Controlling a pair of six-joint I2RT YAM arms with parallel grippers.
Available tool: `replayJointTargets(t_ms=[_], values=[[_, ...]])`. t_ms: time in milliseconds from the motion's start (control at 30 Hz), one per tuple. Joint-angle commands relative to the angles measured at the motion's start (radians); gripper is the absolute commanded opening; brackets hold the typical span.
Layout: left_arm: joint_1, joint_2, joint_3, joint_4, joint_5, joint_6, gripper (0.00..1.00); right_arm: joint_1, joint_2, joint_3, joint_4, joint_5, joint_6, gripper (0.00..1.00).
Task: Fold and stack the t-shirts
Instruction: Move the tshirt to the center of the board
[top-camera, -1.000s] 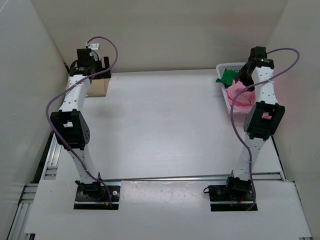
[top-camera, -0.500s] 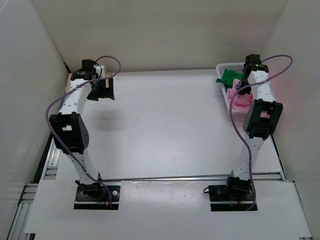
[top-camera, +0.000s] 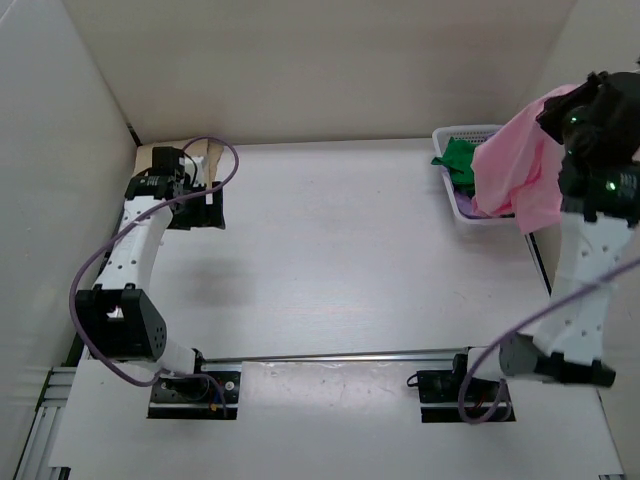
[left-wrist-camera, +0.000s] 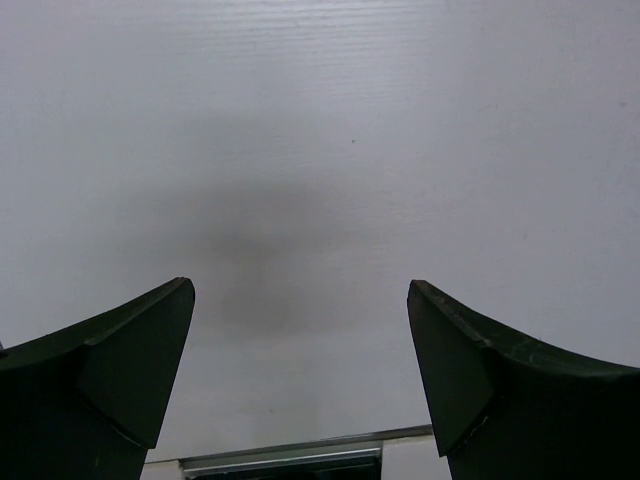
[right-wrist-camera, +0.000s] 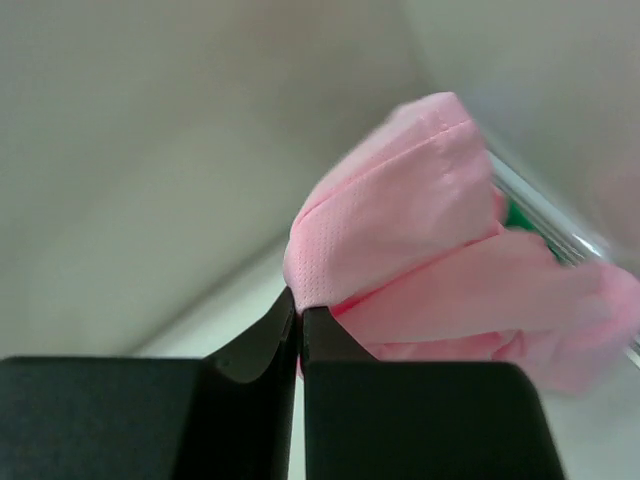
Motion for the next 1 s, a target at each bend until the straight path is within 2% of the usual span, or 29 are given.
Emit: replayJointTargets(t_ms=[0, 67, 100, 133, 200, 233, 333, 467, 500, 533, 567, 633, 700, 767, 800, 967], values=[[-0.004, -0.096, -0.038, -0.001, -0.018, 0.0, 0.99, 0.042, -0.116, -0.042, 0.163, -0.264, 0.077, 0.0], [-0.004, -0.129, -0.053, -0.001, -0.018, 0.0, 0.99, 0.085, -0.173, -0.086, 0.305, -0.416, 0.135, 0.0], [-0.004, -0.138, -0.064, -0.001, -0.018, 0.0, 0.99, 0.102, -0.173, -0.086, 0.351, -0.574, 0.175, 0.0], [-0.004, -0.138, -0.064, -0.001, -0.018, 0.0, 0.99, 0.199, -0.173, -0.086, 0.387, -0.603, 0.201, 0.0], [-0.004, -0.149, -0.073, -0.001, -0.018, 0.0, 0.99, 0.345, -0.141, -0.007, 0.414, -0.603, 0.173, 0.0], [-0.004, -0.149, -0.073, -0.001, -0.018, 0.0, 0.99, 0.481, -0.097, 0.027, 0.415, -0.603, 0.144, 0.0], [-0.004, -0.149, -0.061, -0.001, -0.018, 0.0, 0.99, 0.654, 0.013, 0.13, 0.424, -0.64, 0.152, 0.0], [-0.004, -0.14, -0.041, -0.001, -0.038, 0.0, 0.99, 0.702, 0.086, 0.073, 0.404, -0.559, 0.211, 0.0], [-0.004, -0.14, -0.041, -0.001, -0.05, 0.0, 0.99, 0.702, 0.106, 0.047, 0.348, -0.512, 0.211, 0.04], [0.005, -0.14, -0.041, -0.001, -0.065, 0.0, 0.99, 0.691, 0.118, 0.021, 0.292, -0.443, 0.211, 0.29], [0.006, -0.14, -0.041, -0.001, -0.074, 0.0, 0.99, 0.676, 0.136, -0.017, 0.163, -0.292, 0.211, 0.44], [0.006, -0.14, -0.053, -0.001, -0.103, 0.0, 0.99, 0.632, 0.208, -0.042, 0.03, -0.182, 0.174, 0.68], [0.006, -0.149, -0.085, -0.001, -0.139, 0.0, 0.99, 0.608, 0.247, -0.1, -0.083, -0.14, 0.139, 0.71], [0.006, -0.149, -0.134, 0.01, -0.16, 0.0, 0.99, 0.648, 0.221, -0.193, -0.084, -0.088, 0.096, 0.72], [0.006, -0.149, -0.154, 0.01, -0.171, 0.0, 0.99, 0.668, 0.206, -0.302, -0.034, -0.073, 0.08, 0.72], [0.006, -0.101, -0.283, 0.021, -0.278, 0.0, 0.99, 0.867, 0.199, -0.508, 0.12, -0.172, -0.062, 0.72]])
